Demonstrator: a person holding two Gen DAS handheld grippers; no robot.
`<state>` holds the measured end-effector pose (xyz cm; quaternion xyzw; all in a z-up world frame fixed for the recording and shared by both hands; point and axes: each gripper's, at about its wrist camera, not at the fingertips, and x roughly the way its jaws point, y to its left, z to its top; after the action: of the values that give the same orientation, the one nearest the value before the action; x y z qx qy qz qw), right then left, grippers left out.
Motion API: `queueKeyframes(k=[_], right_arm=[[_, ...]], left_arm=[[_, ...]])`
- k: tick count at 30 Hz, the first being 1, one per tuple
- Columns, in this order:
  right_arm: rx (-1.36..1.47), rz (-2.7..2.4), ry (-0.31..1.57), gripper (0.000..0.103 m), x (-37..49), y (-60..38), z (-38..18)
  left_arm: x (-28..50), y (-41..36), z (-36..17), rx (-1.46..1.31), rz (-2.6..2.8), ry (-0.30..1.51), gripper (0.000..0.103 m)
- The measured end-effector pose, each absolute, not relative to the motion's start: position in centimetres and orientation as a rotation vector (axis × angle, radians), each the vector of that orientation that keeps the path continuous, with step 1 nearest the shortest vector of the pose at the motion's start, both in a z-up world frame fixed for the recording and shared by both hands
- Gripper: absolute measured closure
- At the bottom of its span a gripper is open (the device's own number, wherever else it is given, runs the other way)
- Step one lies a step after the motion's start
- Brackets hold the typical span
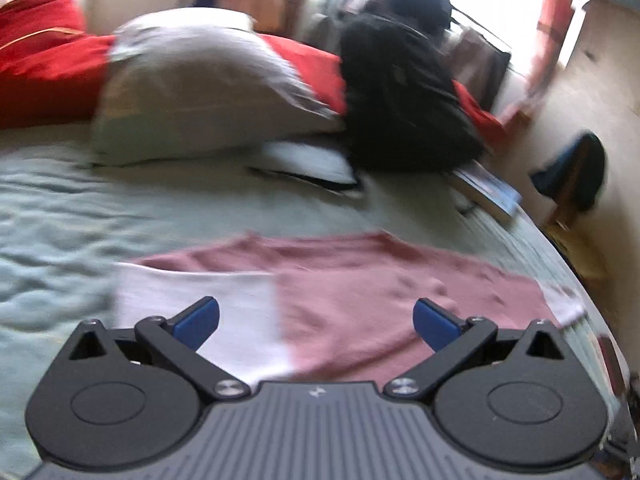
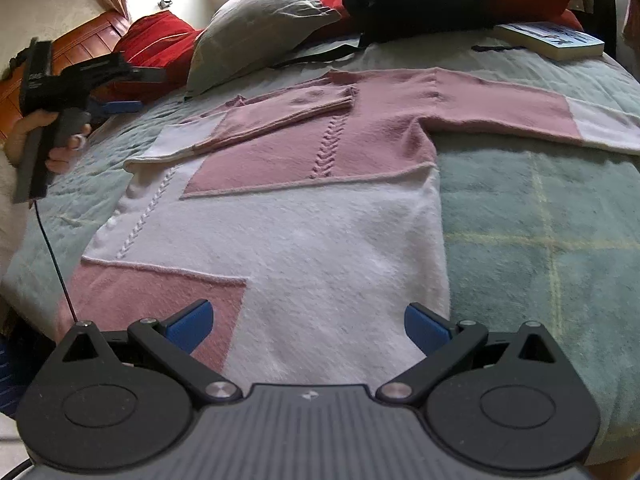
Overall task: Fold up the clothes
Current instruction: 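Lay the sleeve flat on the body and open the left tool, then withdraw the open left tool while the right tool moves to the other sleeve cuff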
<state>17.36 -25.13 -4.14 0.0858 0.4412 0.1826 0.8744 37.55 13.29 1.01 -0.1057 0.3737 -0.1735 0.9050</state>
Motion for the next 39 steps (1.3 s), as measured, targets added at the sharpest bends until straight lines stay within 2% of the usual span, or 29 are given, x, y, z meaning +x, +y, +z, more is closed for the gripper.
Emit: queueKeyframes(k=[4, 10, 18, 26, 34, 39], right_arm=[[0.177, 0.378, 0.945, 0.0, 18.2, -23.9, -4.6], [0.155, 0.372, 0.971, 0.0, 18.9, -22.7, -5.1], [0.148, 0.381, 0.976, 0.0, 19.9, -21.5, -5.1], [0.139, 0.389, 0.986, 0.0, 20.2, -20.8, -5.1], [0.239, 0.504, 0.912, 0.0, 21.9, -21.1, -4.0], [0.23, 0.63, 0.86, 0.0, 26.4, -19.5, -2.8]], left_arm=[[39.0, 15.9, -2.6, -0.339, -0.361, 0.854, 0.001], [39.5, 18.0, -8.0, -0.355, -0.296, 0.917, 0.001], [38.0, 17.7, -4.8, -0.417, -0.431, 0.848, 0.001], [37.7, 17.8, -8.8, -0.431, -0.421, 0.911, 0.001], [31.8, 13.5, -3.9, -0.116, -0.311, 0.778, 0.001], [27.8, 12.4, -3.5, -0.005, -0.258, 0.755, 0.001]])
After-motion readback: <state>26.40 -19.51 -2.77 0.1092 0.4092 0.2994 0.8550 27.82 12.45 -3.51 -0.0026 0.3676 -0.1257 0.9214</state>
